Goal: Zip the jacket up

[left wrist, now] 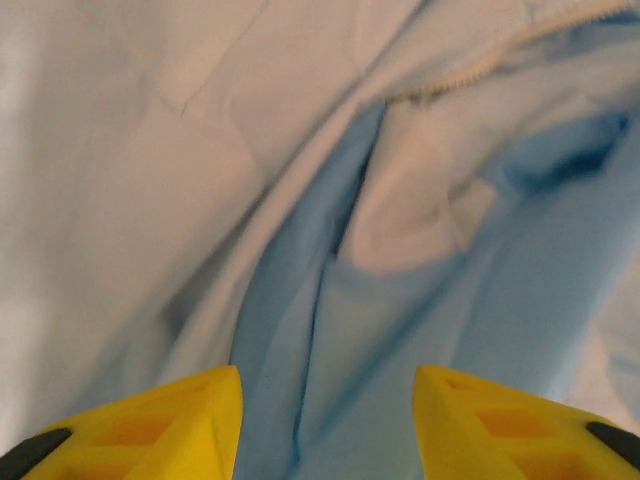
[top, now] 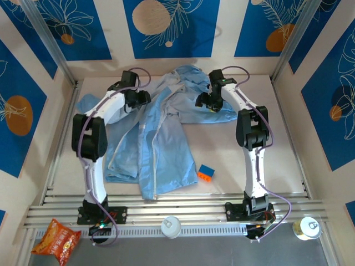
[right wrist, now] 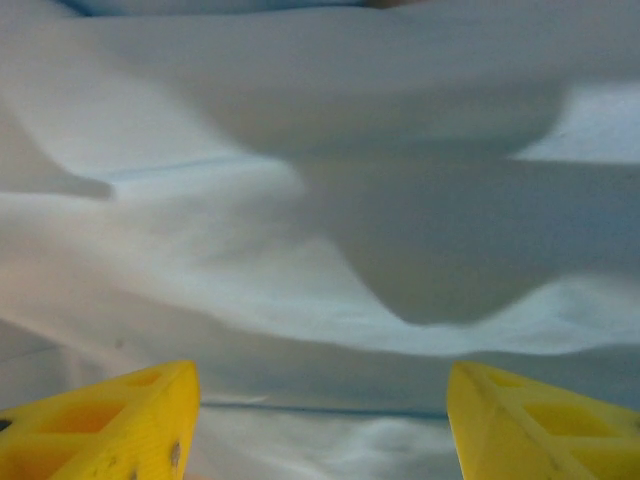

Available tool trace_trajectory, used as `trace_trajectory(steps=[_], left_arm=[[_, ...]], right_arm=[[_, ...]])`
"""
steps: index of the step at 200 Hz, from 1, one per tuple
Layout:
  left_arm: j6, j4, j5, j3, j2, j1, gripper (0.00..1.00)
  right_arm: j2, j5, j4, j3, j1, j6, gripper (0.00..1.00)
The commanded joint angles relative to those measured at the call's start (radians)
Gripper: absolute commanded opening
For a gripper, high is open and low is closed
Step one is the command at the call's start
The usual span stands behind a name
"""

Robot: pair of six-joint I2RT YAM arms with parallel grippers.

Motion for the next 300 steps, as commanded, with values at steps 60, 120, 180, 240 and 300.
trace_trajectory(steps=[60, 120, 180, 240, 300], left_arm=[[-0.17, 0.025, 0.016, 0.027, 0.142, 0.243, 0.47], [-0.176, 0.092, -0.001, -0.227, 0.015, 0.385, 0.48], [-0.056, 0.105, 0.12, -0.208, -0.13, 0.375, 0.5], [0.058, -0.04, 0.107, -0.365, -0.431, 0.368, 0.54], [0.039, -0.113, 0.062, -0.756, -0.708, 0.187, 0.54]], right_arm=[[0.256, -0.02, -0.185, 0.315, -0.111, -0.033, 0.65], [0.4, -0.034, -0.234, 0.587, -0.208, -0.001, 0.6], [0.26, -0.053, -0.229, 0.614, -0.175, -0.052, 0.59], [-0.049, 0.061, -0.173, 0.268, 0.037, -0.106, 0.67], [-0.258, -0.017, -0.017, -0.152, 0.32, -0.072, 0.65]])
